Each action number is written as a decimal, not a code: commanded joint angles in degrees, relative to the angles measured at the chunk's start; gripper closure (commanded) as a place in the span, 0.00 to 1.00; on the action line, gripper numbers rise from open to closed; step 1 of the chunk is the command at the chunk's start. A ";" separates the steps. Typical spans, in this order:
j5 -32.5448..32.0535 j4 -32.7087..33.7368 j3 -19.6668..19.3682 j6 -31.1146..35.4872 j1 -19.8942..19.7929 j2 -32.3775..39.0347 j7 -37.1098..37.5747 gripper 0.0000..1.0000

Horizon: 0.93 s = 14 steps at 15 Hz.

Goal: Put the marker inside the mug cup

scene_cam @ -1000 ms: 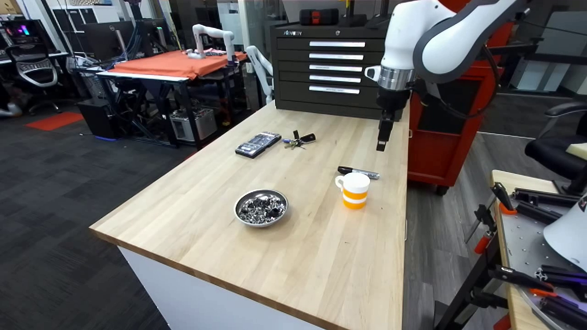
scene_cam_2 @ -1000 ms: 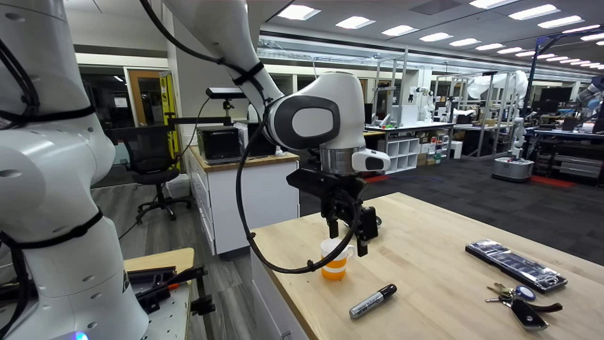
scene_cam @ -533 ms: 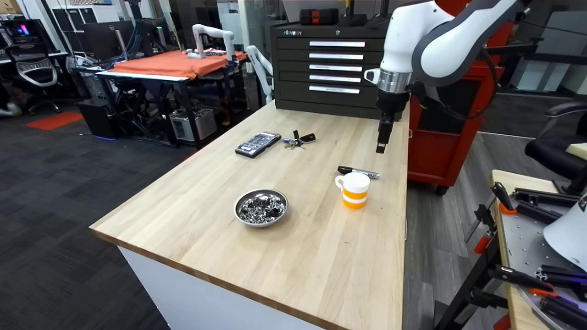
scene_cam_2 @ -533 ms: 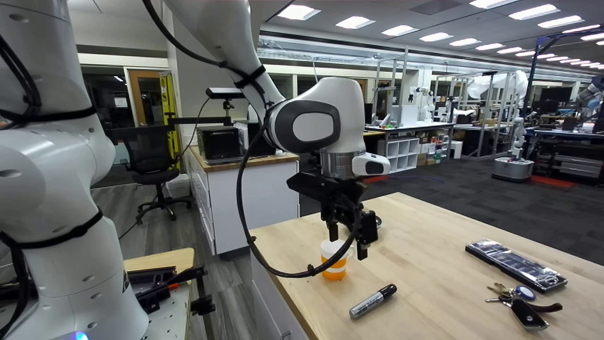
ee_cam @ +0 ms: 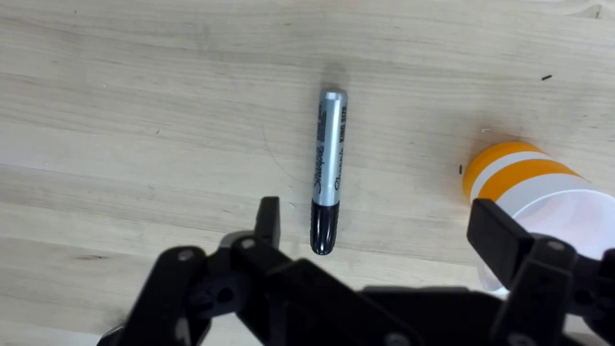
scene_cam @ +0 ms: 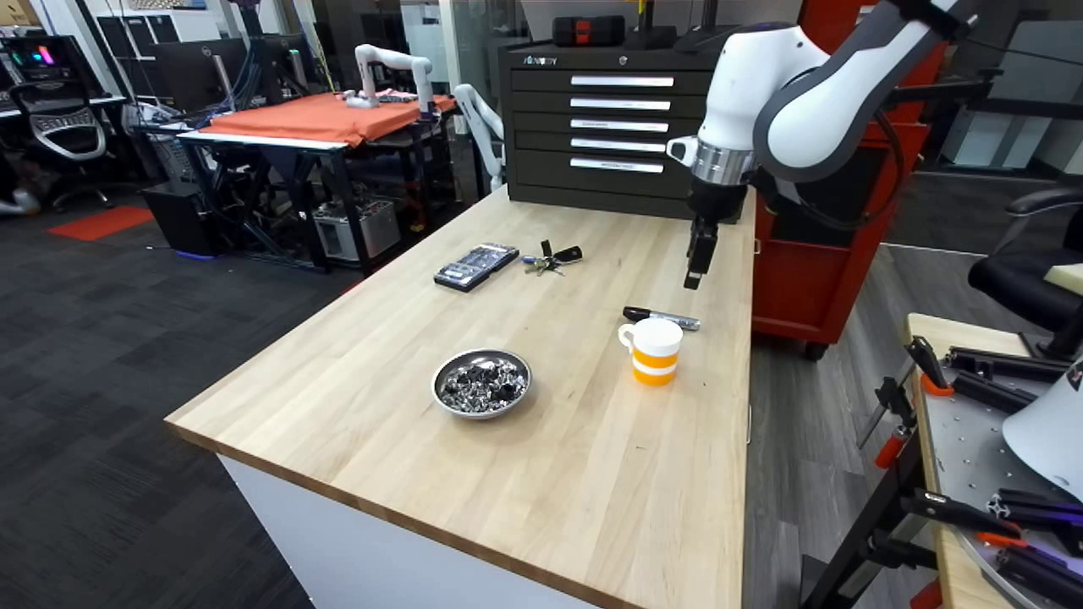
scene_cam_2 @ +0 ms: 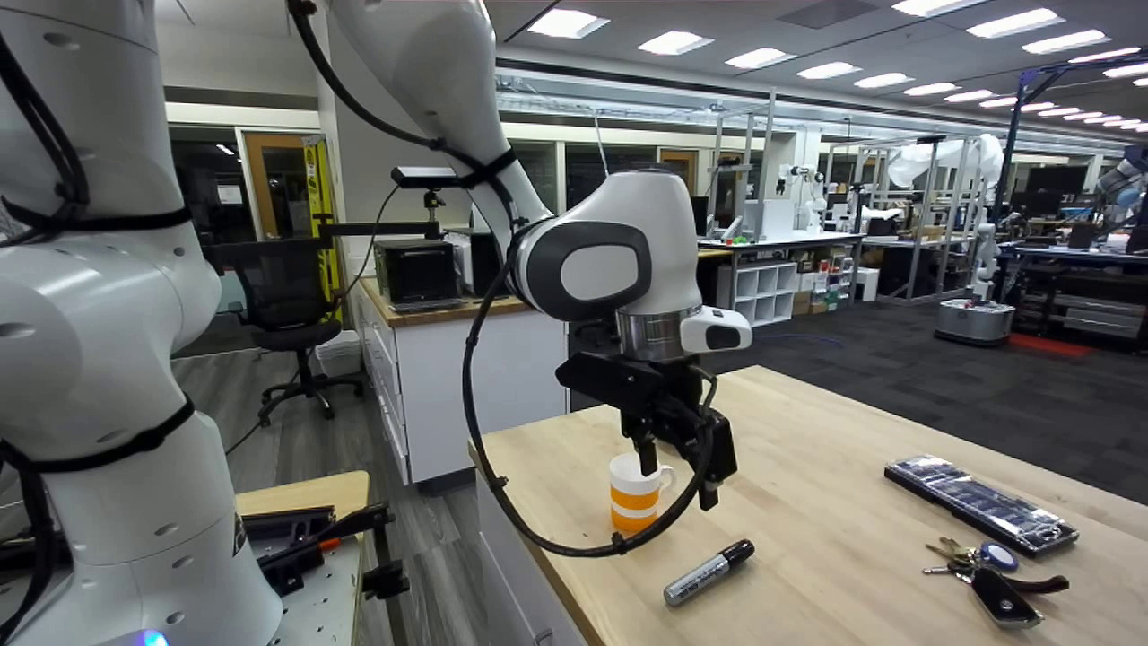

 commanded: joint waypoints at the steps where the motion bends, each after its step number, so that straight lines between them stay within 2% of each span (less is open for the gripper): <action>1: 1.05 0.98 0.43 3.23 -1.96 2.93 -3.66 0.00; 7: 4.64 2.61 2.23 5.67 -5.25 7.35 -8.61 0.00; 14: 8.54 7.69 5.66 3.63 -9.24 12.79 -11.68 0.00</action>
